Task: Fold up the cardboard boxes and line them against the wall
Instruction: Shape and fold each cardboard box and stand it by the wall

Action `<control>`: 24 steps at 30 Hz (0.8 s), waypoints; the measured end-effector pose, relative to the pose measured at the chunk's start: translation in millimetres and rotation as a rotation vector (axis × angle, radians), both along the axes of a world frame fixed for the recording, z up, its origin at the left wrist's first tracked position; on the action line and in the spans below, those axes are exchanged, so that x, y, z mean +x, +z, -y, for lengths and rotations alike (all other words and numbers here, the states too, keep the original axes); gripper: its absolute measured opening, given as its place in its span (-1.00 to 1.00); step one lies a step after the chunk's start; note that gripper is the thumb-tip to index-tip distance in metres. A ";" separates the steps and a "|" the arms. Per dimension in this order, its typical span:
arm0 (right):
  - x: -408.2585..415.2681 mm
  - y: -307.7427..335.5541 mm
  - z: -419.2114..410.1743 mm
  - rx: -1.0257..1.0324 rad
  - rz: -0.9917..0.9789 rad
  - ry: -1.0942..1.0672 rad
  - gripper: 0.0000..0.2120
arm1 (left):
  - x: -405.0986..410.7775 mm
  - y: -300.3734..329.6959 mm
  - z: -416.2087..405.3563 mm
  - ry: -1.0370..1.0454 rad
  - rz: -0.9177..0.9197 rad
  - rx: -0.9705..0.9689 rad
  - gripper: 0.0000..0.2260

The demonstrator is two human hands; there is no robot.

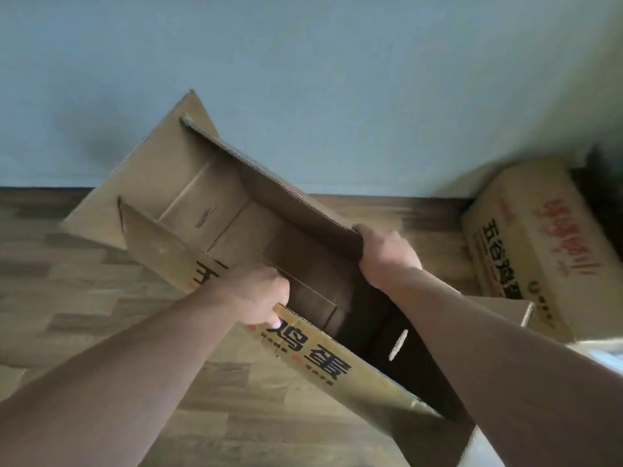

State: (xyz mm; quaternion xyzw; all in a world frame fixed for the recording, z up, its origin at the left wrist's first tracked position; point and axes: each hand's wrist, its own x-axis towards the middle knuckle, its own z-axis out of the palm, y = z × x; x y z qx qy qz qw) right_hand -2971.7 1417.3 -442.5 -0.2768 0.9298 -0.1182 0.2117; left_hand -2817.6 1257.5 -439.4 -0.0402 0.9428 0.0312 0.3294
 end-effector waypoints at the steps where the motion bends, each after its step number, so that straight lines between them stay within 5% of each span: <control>1: -19.6 1.1 -23.6 0.000 -0.001 -0.044 -0.49 | -27.9 2.3 -17.5 -0.034 0.011 -0.001 -0.64; 11: -144.8 -13.6 -192.2 -0.015 0.016 -0.469 -0.48 | -233.5 -15.9 -145.5 -0.420 0.021 -0.056 -0.79; 24: -285.2 -100.7 -278.2 0.025 0.082 -0.867 -0.44 | -451.1 -112.1 -211.5 -0.629 -0.007 -0.084 -0.87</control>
